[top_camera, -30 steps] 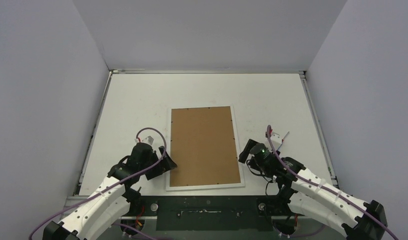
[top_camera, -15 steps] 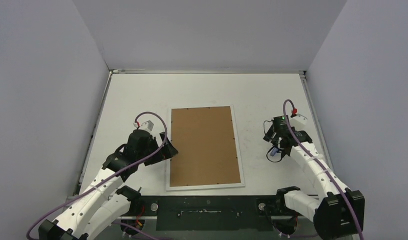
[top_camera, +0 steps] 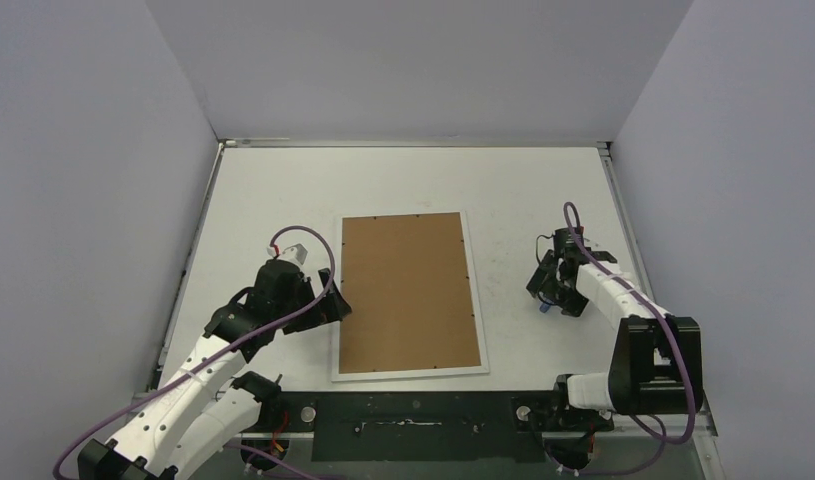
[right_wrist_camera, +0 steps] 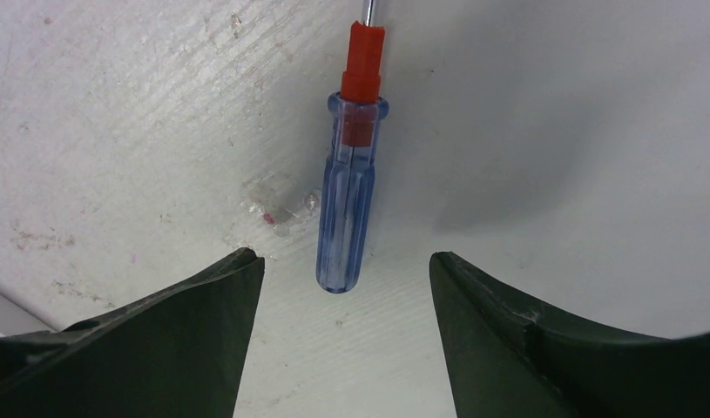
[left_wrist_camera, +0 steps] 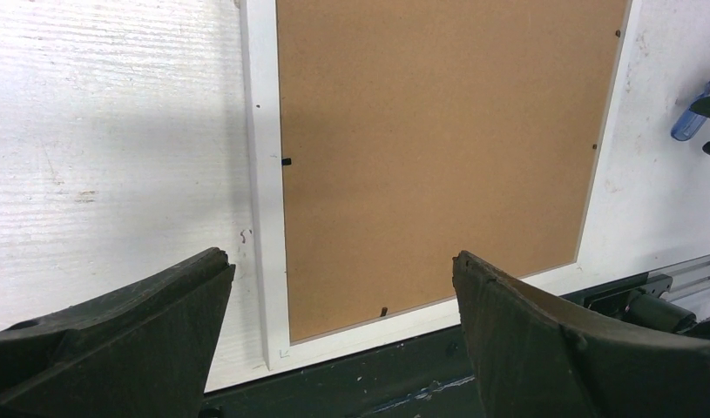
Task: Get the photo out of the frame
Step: Pick up the screwdriver from the center of the board.
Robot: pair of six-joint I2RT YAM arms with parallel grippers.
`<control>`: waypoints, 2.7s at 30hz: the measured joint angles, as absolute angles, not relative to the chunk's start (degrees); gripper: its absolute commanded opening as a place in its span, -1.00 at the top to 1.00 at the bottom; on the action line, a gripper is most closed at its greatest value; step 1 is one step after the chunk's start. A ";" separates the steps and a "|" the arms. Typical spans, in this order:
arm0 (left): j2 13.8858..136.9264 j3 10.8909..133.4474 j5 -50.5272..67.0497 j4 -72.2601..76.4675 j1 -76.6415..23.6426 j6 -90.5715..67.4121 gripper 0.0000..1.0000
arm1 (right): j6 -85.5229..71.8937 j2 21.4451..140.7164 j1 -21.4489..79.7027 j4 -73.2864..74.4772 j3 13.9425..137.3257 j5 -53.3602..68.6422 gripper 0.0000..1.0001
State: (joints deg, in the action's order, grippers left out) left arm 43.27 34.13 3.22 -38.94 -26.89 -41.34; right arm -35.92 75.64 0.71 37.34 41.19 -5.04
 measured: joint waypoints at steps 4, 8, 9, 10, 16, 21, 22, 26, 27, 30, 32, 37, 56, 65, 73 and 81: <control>43.18 34.13 3.22 -38.98 -26.83 -41.12 -0.94 | -34.87 77.58 0.71 36.01 41.19 -4.89 -0.26; 43.20 34.13 3.20 -38.98 -26.83 -41.04 -0.94 | -34.13 80.05 0.71 34.96 41.25 -4.97 -0.23; 43.27 34.13 3.22 -38.98 -26.81 -41.04 -0.94 | -34.00 80.60 0.71 34.79 41.28 -5.04 -0.23; 43.29 34.13 3.22 -38.98 -26.79 -41.01 -0.94 | -33.93 80.99 0.71 34.63 41.32 -5.08 -0.21; 43.31 34.13 3.22 -38.96 -26.79 -40.99 -0.94 | -33.63 82.11 0.71 33.45 41.85 -5.06 -0.06; 43.31 34.13 3.22 -38.96 -26.79 -40.99 -0.94 | -33.71 82.61 0.73 31.48 41.89 -4.93 0.44; 43.31 34.13 3.22 -38.96 -26.79 -40.99 -0.94 | -33.69 82.67 0.73 30.96 41.87 -5.10 0.51; 43.29 34.13 3.22 -38.98 -26.79 -41.01 -0.94 | -33.76 82.85 0.71 29.61 41.74 -5.41 0.65; 43.29 34.13 3.22 -38.98 -26.79 -41.01 -0.94 | -33.71 82.83 0.71 29.58 41.74 -5.43 0.70; 43.29 34.13 3.22 -38.96 -26.79 -41.01 -0.94 | -33.65 82.67 0.71 29.54 41.65 -5.43 0.91; 43.29 34.13 3.22 -38.96 -26.79 -41.01 -0.94 | -33.43 82.21 0.71 29.30 41.34 -5.21 1.00; 43.29 34.13 3.27 -38.96 -26.74 -40.97 -0.94 | -31.24 78.83 0.40 28.95 39.68 0.19 1.00; 42.98 34.11 19.31 -21.74 -25.76 -43.35 -0.94 | -28.91 53.52 27.33 21.04 38.24 42.06 1.00; 45.19 34.04 30.72 -7.68 -25.28 -46.48 -0.91 | -28.08 53.06 37.21 19.62 38.24 46.02 1.00; 52.82 34.04 39.31 -2.52 -25.41 -47.70 -0.70 | -22.83 54.72 48.03 21.12 40.03 42.04 1.00; 53.80 34.04 45.36 0.21 -25.45 -48.53 -0.22 | -18.24 56.75 52.31 21.71 42.28 38.83 1.00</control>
State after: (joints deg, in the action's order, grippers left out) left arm 53.80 34.04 45.36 0.21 -25.45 -48.53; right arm -18.24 56.75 52.31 21.71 42.28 38.83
